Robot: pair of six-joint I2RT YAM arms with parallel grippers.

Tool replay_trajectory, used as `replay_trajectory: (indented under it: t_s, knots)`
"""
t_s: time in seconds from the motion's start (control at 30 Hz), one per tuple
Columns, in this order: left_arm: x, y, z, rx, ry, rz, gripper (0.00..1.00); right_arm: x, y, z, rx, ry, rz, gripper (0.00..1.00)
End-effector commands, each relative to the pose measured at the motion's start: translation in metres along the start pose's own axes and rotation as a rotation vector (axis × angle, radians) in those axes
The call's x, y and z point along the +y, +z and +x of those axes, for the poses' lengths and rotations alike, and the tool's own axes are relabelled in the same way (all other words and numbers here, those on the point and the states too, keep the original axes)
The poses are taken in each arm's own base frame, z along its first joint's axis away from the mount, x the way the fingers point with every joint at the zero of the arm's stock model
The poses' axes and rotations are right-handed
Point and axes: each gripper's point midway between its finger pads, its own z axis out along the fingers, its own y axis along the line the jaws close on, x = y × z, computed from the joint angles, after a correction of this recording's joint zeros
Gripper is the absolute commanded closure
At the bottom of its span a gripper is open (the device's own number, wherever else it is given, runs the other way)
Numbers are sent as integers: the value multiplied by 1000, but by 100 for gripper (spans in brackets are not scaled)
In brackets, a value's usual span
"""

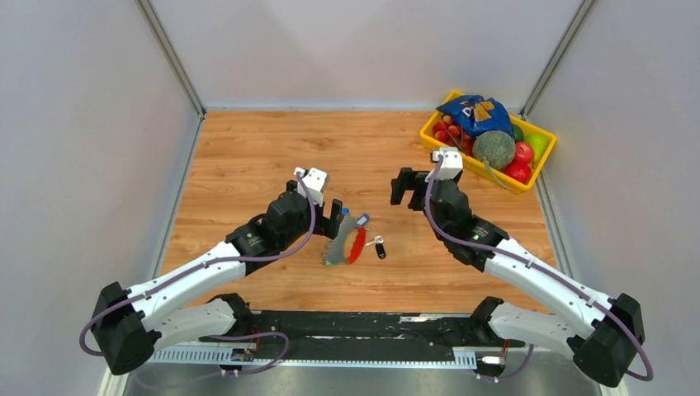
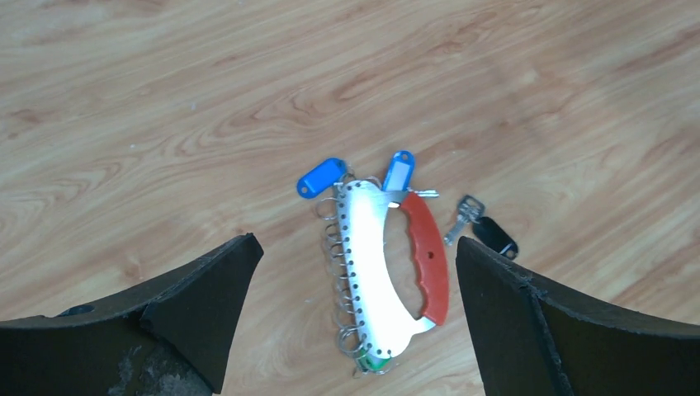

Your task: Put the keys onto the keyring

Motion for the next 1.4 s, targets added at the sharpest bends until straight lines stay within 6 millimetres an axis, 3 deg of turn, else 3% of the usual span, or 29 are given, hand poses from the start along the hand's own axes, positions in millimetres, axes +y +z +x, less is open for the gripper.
replay_trajectory:
  t_s: [0.0, 0.07, 0.23, 0.6, 0.67, 0.8, 0.93, 1.13, 1.37]
  knots:
    - [-22, -9, -10, -16, -59, 119, 0, 9, -14, -26, -48, 84, -46, 0]
    - [-19, -10, -1, 12, -69, 102, 0, 25, -20, -16, -14, 4, -173, 0]
    - [-6, -8, 23, 49, -118, 34, 0, 31, -19, 12, 78, -3, -213, 0]
    - [30, -16, 66, 125, -220, -173, 6, 60, -29, 121, 452, 3, -328, 22]
    - [35, -15, 75, 144, -230, -202, 11, 70, -31, 135, 487, -2, -340, 27]
    - [40, -9, 92, 188, -267, -204, 33, 89, -26, 161, 543, -6, -350, 33]
    - [50, -7, 105, 208, -290, -233, 47, 89, -15, 183, 593, 69, -275, 51]
    - [58, -8, 112, 205, -285, -260, 54, 98, -6, 207, 639, 162, -233, 49]
    - [65, -11, 111, 185, -275, -280, 48, 100, -1, 226, 682, 248, -175, 42]
